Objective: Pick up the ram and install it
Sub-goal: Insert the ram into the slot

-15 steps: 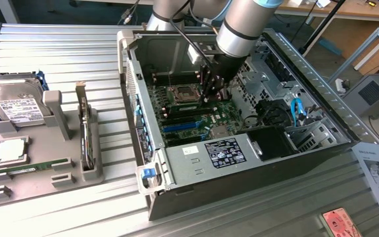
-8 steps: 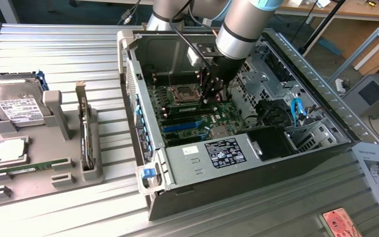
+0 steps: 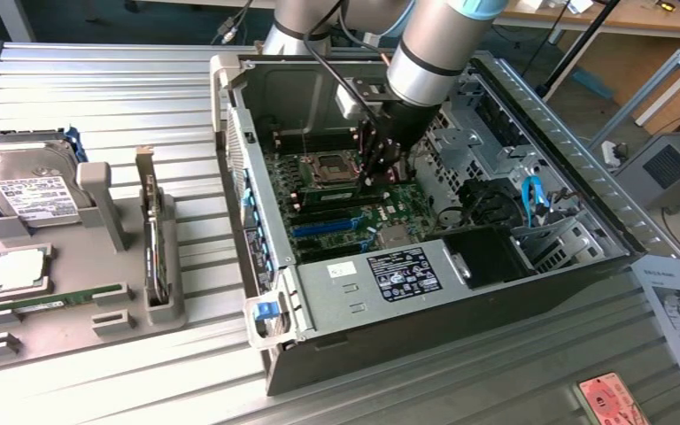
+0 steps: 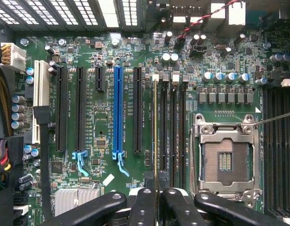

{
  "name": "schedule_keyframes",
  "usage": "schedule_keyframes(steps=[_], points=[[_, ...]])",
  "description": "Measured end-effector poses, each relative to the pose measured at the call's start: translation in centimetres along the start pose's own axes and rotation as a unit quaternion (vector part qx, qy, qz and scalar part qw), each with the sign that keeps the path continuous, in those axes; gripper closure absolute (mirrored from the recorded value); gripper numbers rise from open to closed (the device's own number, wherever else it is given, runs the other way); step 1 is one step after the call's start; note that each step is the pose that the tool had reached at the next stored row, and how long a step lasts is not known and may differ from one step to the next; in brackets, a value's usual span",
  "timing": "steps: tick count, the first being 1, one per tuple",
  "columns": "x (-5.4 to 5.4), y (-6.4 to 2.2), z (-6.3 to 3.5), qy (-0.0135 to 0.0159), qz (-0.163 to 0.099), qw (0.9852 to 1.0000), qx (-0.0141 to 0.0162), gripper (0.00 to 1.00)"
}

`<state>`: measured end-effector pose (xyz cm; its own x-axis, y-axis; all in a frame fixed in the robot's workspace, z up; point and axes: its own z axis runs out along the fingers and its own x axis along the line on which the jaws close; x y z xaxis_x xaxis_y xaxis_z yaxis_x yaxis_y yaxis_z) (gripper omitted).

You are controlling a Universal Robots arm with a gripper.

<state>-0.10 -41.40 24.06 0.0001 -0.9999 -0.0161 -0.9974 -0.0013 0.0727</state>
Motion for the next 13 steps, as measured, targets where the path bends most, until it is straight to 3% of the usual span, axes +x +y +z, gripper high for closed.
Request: schedule_keyframes(steps=[6,7,13], points=[[0.00,0.00,0.00,-0.0002,0.003,1.0000,-0.0001,0.88],[0.00,0.01,0.01,-0.0002,0.003,1.0000,0.0013,0.88],[0.00,0.01,0.01,-0.0002,0.003,1.0000,0.0033,0.88]])
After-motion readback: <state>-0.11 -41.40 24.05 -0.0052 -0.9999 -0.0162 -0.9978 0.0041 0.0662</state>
